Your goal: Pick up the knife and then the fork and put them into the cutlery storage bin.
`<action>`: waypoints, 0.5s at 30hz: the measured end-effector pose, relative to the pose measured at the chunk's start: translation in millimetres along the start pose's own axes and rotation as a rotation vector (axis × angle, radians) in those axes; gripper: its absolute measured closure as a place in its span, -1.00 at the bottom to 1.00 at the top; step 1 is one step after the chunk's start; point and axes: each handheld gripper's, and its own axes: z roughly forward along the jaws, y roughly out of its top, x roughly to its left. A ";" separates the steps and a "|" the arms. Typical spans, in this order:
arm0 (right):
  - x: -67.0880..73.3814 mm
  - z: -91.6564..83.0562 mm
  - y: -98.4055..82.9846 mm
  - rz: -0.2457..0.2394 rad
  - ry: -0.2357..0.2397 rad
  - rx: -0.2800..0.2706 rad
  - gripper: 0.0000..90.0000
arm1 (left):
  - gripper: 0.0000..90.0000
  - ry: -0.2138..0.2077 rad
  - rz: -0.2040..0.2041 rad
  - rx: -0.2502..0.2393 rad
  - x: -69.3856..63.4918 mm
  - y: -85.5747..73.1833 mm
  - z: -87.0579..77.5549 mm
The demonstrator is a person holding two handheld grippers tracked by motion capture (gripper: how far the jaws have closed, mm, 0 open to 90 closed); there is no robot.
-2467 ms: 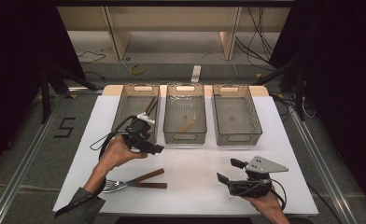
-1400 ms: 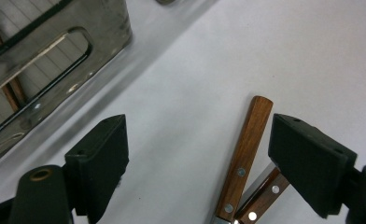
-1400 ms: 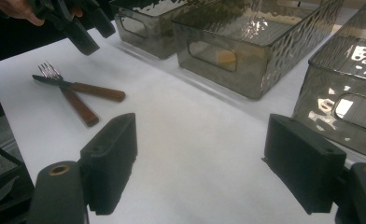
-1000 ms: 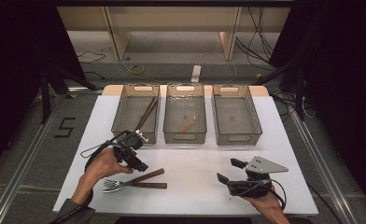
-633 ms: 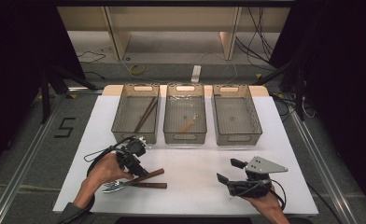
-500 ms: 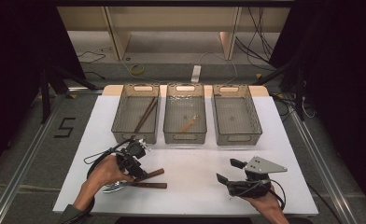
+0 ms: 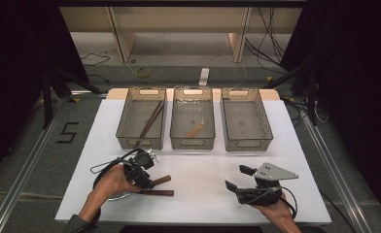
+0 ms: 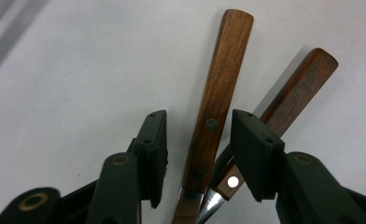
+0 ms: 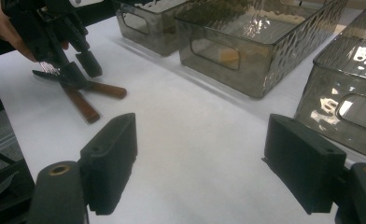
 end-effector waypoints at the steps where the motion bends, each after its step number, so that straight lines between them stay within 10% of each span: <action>1: -0.1 0.2 0.0 0.001 0.002 -0.002 -0.42 | 0.28 0.002 0.002 0.001 -0.7 0.2 1.1; 15: 0.1 0.5 -0.2 -0.003 0.001 0.004 -0.42 | 0.44 0.046 0.029 0.030 -5.9 2.5 5.0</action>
